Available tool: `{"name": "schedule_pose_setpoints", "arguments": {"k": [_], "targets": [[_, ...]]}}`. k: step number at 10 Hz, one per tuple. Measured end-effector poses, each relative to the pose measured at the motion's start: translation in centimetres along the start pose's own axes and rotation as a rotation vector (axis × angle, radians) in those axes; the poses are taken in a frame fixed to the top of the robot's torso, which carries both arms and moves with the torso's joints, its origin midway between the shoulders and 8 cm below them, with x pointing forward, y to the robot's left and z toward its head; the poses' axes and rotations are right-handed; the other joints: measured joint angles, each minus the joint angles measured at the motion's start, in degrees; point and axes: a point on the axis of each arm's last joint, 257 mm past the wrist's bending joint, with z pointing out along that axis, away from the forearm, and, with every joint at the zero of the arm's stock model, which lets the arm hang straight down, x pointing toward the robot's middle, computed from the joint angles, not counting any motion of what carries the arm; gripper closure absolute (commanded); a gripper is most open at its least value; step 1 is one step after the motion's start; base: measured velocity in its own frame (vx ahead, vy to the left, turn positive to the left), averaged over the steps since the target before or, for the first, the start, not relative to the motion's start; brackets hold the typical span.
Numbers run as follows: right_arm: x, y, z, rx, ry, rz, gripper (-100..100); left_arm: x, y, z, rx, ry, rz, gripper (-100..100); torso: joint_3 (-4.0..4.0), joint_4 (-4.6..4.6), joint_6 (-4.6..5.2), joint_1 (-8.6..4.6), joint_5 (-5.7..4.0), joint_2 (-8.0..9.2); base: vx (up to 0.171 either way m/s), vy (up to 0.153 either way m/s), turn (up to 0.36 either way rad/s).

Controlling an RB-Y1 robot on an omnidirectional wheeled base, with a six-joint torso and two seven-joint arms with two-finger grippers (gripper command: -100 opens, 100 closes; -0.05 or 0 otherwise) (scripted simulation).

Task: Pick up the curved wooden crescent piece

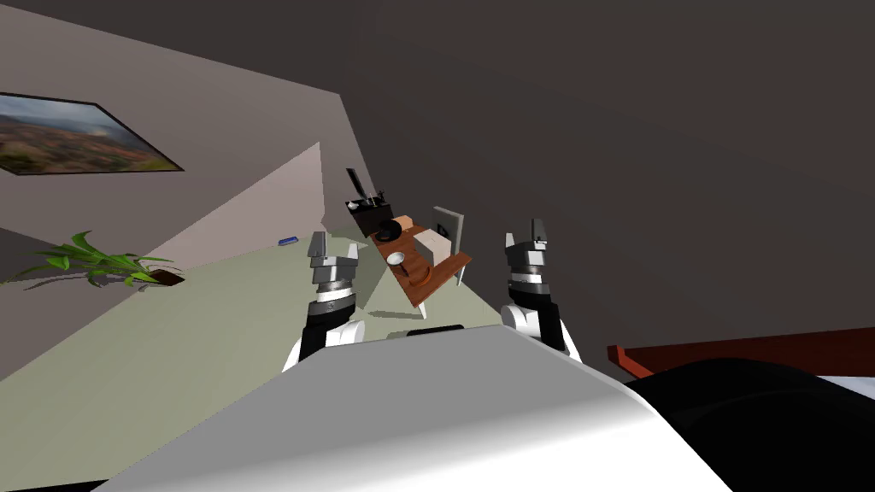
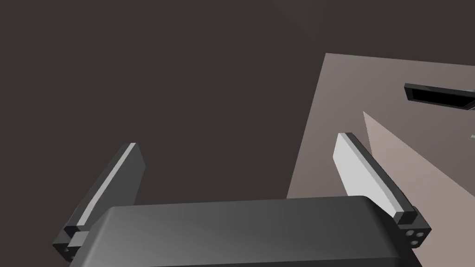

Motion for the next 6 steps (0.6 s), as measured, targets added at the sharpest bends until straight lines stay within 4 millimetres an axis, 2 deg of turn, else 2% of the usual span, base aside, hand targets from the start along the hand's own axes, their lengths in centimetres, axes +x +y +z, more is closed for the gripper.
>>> {"name": "schedule_pose_setpoints", "arguments": {"k": [3, 6], "targets": [[0.0, 0.0, 0.0, 0.0, 0.0, 0.0, 0, -0.3, 3.0, -0.8, -0.057, 0.005, -0.035, -100, -0.05, -0.02, 0.01, -0.26, -0.05, -0.09, 0.016, -0.071, -0.053], [0.0, 0.0, 0.0, 0.0, 0.0, 0.0, 0, -0.6, 6.9, -1.4, -0.134, -0.006, -0.092, -100, -0.09, -0.04, 0.01, -0.41, -0.09, -0.16, 0.033, -0.089, -0.06]]}}
